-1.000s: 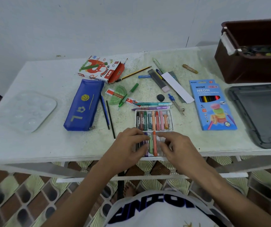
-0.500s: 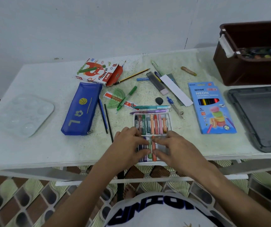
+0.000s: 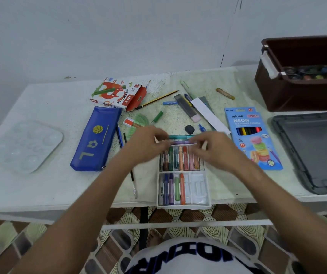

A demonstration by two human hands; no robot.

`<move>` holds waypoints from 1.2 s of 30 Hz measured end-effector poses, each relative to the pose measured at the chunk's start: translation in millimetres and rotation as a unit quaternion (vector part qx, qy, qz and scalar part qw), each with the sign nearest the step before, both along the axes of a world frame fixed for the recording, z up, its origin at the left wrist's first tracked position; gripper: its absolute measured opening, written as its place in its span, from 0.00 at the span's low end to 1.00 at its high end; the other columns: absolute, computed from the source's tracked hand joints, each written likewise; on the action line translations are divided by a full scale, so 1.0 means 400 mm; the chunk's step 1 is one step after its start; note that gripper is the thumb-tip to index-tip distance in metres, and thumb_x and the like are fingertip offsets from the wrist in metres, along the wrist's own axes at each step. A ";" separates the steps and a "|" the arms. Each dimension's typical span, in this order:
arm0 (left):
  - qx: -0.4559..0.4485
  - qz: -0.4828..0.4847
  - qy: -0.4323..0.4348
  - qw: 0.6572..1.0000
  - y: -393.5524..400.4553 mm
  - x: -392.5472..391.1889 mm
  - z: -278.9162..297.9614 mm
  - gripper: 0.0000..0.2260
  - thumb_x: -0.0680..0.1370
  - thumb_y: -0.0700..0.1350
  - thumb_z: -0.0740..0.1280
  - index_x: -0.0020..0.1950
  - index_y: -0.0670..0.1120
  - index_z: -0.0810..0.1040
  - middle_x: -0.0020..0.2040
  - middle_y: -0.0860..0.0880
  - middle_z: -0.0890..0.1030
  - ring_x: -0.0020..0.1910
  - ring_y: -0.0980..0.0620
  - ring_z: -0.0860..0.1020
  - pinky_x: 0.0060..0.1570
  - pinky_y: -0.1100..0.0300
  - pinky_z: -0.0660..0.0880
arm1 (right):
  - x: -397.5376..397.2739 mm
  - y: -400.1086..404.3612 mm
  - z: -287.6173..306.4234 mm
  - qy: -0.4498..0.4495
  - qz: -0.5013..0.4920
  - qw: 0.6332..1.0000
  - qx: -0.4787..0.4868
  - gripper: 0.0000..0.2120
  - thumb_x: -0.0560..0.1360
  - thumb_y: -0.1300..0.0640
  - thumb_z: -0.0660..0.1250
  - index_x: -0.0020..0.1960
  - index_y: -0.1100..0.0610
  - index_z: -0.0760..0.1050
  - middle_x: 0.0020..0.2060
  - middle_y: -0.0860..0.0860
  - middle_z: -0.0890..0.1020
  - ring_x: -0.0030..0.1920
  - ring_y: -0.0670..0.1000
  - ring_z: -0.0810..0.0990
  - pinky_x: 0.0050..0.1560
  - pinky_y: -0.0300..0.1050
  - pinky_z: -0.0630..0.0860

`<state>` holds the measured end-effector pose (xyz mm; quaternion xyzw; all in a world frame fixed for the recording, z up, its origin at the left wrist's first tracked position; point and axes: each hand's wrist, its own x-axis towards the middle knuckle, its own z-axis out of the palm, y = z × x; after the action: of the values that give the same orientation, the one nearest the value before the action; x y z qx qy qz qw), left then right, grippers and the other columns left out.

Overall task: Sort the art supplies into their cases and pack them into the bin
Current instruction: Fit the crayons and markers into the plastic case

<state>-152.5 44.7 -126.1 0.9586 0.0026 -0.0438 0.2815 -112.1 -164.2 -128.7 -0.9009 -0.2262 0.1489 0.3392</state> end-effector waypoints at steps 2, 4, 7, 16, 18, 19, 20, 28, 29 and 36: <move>0.014 0.034 -0.031 0.999 0.032 0.091 0.002 0.13 0.77 0.50 0.68 0.59 0.48 0.79 0.47 0.52 0.77 0.42 0.56 0.74 0.47 0.60 0.73 | 0.102 0.025 0.008 -0.057 -0.033 0.998 0.018 0.10 0.76 0.54 0.68 0.56 0.53 0.81 0.43 0.46 0.80 0.36 0.40 0.75 0.33 0.26 0.66; 0.031 0.054 -0.051 0.997 0.055 0.175 0.000 0.14 0.77 0.49 0.67 0.62 0.47 0.78 0.50 0.50 0.77 0.45 0.54 0.74 0.47 0.61 0.71 | 0.204 0.056 0.005 -0.084 -0.068 0.994 0.029 0.09 0.75 0.57 0.67 0.54 0.55 0.82 0.45 0.50 0.82 0.39 0.44 0.77 0.38 0.31 0.68; 0.063 0.062 -0.057 0.994 0.070 0.277 -0.010 0.16 0.77 0.47 0.66 0.64 0.47 0.76 0.56 0.47 0.78 0.49 0.51 0.75 0.49 0.61 0.71 | 0.316 0.101 -0.009 -0.104 -0.088 0.991 0.013 0.09 0.74 0.60 0.66 0.52 0.57 0.83 0.47 0.54 0.84 0.42 0.48 0.79 0.42 0.36 0.69; 0.109 0.053 -0.011 0.993 0.060 0.387 -0.069 0.16 0.78 0.44 0.64 0.65 0.46 0.77 0.61 0.44 0.77 0.51 0.47 0.78 0.48 0.58 0.74 | 0.420 0.170 -0.049 -0.059 -0.075 0.992 -0.088 0.10 0.74 0.63 0.64 0.50 0.60 0.84 0.49 0.58 0.84 0.48 0.56 0.81 0.50 0.47 0.79; 0.122 0.045 -0.014 0.991 0.062 0.387 -0.074 0.12 0.78 0.46 0.65 0.59 0.46 0.81 0.55 0.43 0.80 0.46 0.47 0.78 0.42 0.58 0.74 | 0.422 0.170 -0.050 -0.042 -0.064 0.993 -0.090 0.08 0.72 0.58 0.68 0.47 0.61 0.84 0.42 0.57 0.83 0.42 0.55 0.81 0.41 0.44 0.78; 0.124 0.047 -0.017 0.991 0.065 0.386 -0.075 0.11 0.78 0.47 0.65 0.56 0.45 0.82 0.53 0.44 0.81 0.45 0.47 0.78 0.42 0.57 0.75 | 0.421 0.170 -0.049 -0.035 -0.062 0.993 -0.090 0.09 0.71 0.56 0.70 0.44 0.62 0.84 0.39 0.57 0.82 0.38 0.54 0.79 0.35 0.41 0.74; 0.124 0.054 -0.018 0.991 0.068 0.383 -0.075 0.10 0.77 0.48 0.67 0.53 0.45 0.83 0.52 0.45 0.81 0.45 0.47 0.79 0.45 0.56 0.77 | 0.419 0.172 -0.049 -0.032 -0.064 0.993 -0.093 0.10 0.70 0.55 0.72 0.43 0.62 0.83 0.37 0.57 0.81 0.36 0.53 0.78 0.32 0.40 0.71; 0.116 0.136 -0.017 0.984 0.117 0.323 -0.059 0.07 0.76 0.41 0.68 0.52 0.42 0.81 0.47 0.46 0.80 0.41 0.50 0.77 0.39 0.59 0.74 | 0.409 0.182 -0.071 -0.040 -0.096 0.988 -0.116 0.10 0.70 0.57 0.72 0.47 0.63 0.82 0.40 0.56 0.81 0.38 0.53 0.79 0.36 0.42 0.71; 0.121 0.151 -0.024 0.981 0.120 0.311 -0.059 0.06 0.76 0.41 0.67 0.51 0.42 0.81 0.46 0.45 0.80 0.41 0.49 0.77 0.38 0.59 0.73 | 0.405 0.181 -0.069 -0.045 -0.094 0.989 -0.107 0.10 0.70 0.58 0.72 0.48 0.63 0.82 0.41 0.57 0.82 0.40 0.53 0.79 0.38 0.42 0.73; 0.003 0.195 -0.089 0.977 0.096 0.195 -0.034 0.08 0.76 0.45 0.68 0.52 0.42 0.80 0.44 0.48 0.79 0.41 0.52 0.76 0.43 0.60 0.73 | 0.317 0.163 -0.013 -0.062 -0.093 0.992 0.054 0.07 0.73 0.57 0.70 0.48 0.59 0.82 0.37 0.47 0.79 0.35 0.41 0.74 0.32 0.26 0.66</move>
<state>-74.5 82.9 -139.6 0.9406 0.1643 0.0970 0.2807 14.6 -98.8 -134.0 -0.9060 -0.1698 0.0482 0.3846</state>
